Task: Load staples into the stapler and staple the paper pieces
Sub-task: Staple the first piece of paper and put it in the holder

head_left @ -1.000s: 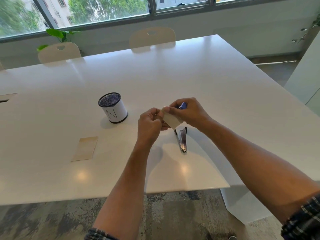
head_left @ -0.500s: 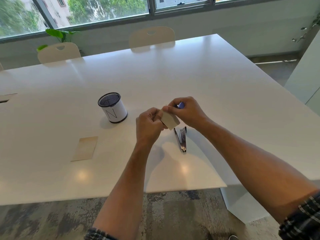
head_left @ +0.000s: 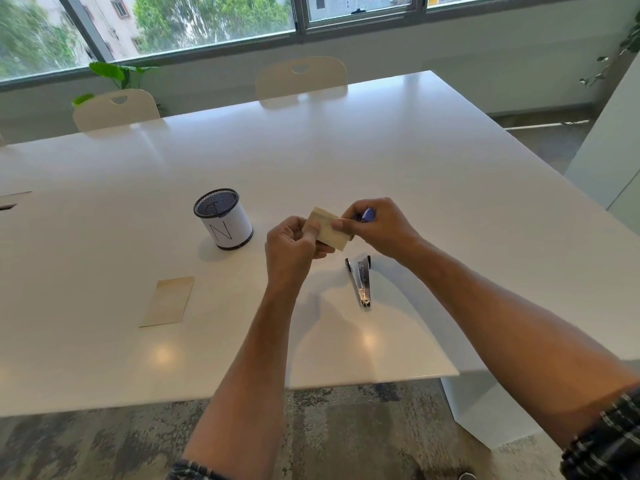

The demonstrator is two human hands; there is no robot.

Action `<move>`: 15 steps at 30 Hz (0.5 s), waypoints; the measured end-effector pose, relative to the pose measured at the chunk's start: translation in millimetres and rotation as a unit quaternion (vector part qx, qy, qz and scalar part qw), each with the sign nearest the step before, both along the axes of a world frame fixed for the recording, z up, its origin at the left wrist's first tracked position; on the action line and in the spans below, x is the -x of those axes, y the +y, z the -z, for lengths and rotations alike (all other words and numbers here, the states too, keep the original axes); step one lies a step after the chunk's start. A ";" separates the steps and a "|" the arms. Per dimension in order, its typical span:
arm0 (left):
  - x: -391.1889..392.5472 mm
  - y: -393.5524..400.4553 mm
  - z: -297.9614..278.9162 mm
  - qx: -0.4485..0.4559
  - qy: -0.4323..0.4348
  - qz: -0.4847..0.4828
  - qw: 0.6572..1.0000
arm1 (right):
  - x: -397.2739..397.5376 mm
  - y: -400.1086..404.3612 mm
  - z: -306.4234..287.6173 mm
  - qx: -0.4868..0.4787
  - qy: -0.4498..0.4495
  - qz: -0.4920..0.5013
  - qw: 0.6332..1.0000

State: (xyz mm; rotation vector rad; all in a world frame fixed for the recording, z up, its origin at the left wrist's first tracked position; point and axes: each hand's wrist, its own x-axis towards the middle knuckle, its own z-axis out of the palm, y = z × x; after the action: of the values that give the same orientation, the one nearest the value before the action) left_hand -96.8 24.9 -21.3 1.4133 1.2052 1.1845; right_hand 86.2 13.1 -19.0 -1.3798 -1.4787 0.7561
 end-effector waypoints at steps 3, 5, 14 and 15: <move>8.7 2.1 -6.4 0.037 -0.009 0.081 0.996 | -2.4 -2.2 -5.2 0.007 -0.016 -0.049 0.999; 11.5 3.2 -8.7 0.033 -0.015 0.090 0.995 | -1.9 -1.2 -7.7 0.014 -0.028 -0.051 0.998; 4.9 7.3 -3.4 0.101 -0.167 -0.041 0.980 | -9.4 6.2 -7.7 0.179 0.082 -0.103 0.975; 4.4 7.3 -2.4 0.102 -0.176 -0.047 0.978 | -10.2 5.8 -5.8 0.169 0.078 -0.106 0.977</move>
State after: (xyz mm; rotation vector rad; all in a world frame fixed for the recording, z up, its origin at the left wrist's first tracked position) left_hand -101.2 32.2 -18.9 0.9557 1.1141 1.2726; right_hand 96.4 18.9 -13.2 -1.3835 -1.4317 1.2705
